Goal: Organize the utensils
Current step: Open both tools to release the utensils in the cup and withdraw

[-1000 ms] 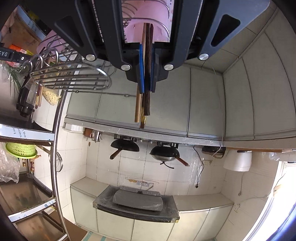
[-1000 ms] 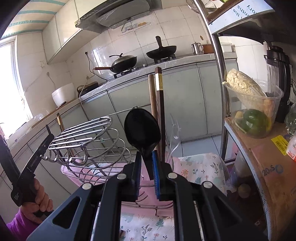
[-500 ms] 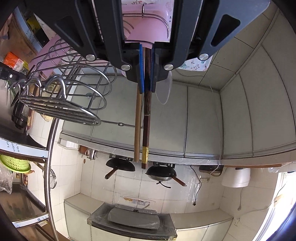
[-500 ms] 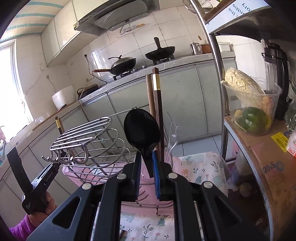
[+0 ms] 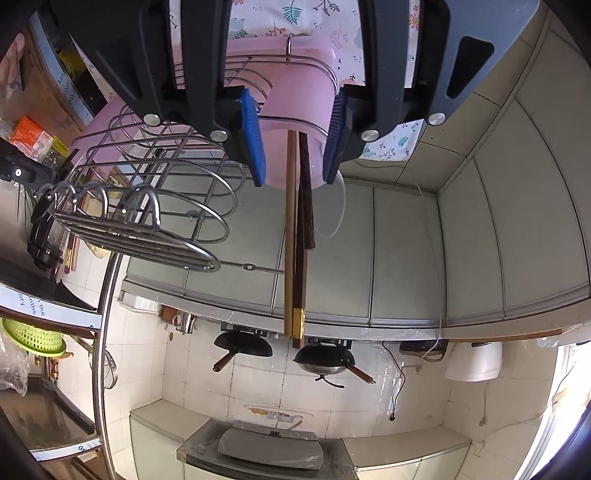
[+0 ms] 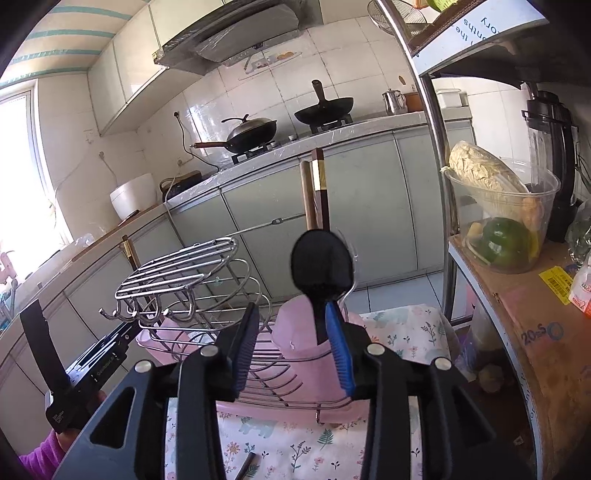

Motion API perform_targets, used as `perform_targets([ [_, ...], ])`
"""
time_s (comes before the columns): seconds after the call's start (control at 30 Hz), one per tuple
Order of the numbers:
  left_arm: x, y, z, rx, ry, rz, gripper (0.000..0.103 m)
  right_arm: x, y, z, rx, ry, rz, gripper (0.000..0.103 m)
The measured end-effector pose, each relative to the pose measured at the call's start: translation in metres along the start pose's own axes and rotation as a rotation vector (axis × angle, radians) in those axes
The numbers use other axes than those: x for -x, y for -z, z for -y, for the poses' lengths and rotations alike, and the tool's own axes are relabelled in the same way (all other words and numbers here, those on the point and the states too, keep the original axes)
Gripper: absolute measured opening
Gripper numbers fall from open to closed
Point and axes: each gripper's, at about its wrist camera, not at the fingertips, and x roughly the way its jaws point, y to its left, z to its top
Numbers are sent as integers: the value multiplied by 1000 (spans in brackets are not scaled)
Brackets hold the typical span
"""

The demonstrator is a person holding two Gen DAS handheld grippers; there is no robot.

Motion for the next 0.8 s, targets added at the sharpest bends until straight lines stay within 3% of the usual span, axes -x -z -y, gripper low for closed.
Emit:
perform_targets([
  [0.43,20,11,1,6,30,-62,32,17,22,2,-4,5,-39,38],
  [0.8,20,37,2,-11,64,-199,32,4,68,15,-64,19,-210,38],
])
